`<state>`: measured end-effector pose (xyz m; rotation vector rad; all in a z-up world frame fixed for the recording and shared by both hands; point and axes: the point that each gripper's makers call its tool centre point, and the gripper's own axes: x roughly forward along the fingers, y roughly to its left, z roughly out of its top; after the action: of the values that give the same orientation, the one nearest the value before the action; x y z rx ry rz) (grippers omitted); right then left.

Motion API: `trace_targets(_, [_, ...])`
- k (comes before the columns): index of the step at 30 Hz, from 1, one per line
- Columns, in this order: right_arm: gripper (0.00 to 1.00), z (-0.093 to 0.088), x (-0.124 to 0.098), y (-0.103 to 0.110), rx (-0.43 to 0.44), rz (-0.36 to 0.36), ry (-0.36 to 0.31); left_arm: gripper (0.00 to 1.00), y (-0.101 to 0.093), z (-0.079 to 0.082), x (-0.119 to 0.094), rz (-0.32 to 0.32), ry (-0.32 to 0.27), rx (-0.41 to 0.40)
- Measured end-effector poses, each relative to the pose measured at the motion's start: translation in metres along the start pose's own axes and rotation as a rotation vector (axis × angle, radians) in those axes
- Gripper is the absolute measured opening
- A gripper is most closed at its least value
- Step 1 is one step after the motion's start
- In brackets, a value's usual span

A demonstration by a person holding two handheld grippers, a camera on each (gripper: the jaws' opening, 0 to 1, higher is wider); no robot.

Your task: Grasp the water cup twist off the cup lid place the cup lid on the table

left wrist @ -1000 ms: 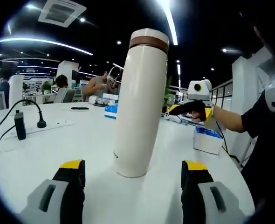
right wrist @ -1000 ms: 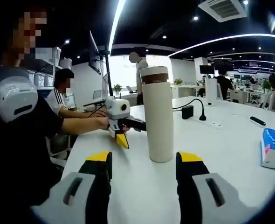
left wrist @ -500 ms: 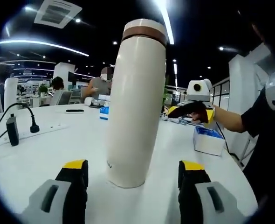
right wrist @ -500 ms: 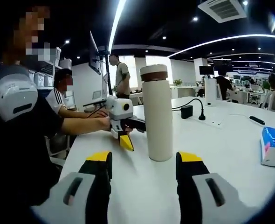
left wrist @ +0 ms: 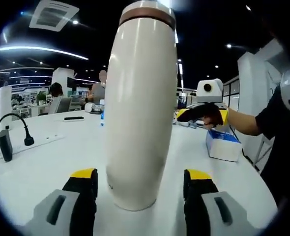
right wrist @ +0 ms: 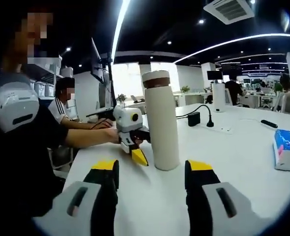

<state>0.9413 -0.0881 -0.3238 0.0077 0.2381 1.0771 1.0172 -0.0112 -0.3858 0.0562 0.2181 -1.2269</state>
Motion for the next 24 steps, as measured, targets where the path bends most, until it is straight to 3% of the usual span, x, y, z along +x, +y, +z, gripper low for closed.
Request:
trace_targets(9, [0.56,0.031,-0.016,-0.024,0.052,-0.087,-0.125,0.62,0.001,-0.001,0.009,-0.004,0.006,0.041])
trace_targets(16, [0.52,0.074,-0.029,-0.054,0.068,-0.199,-0.304,0.59,0.005,0.000,0.013,0.002,-0.003,0.056])
trace_targets(24, [0.52,0.084,-0.030,-0.067,0.015,-0.236,-0.339,0.57,0.008,0.000,0.013,0.004,-0.004,0.062])
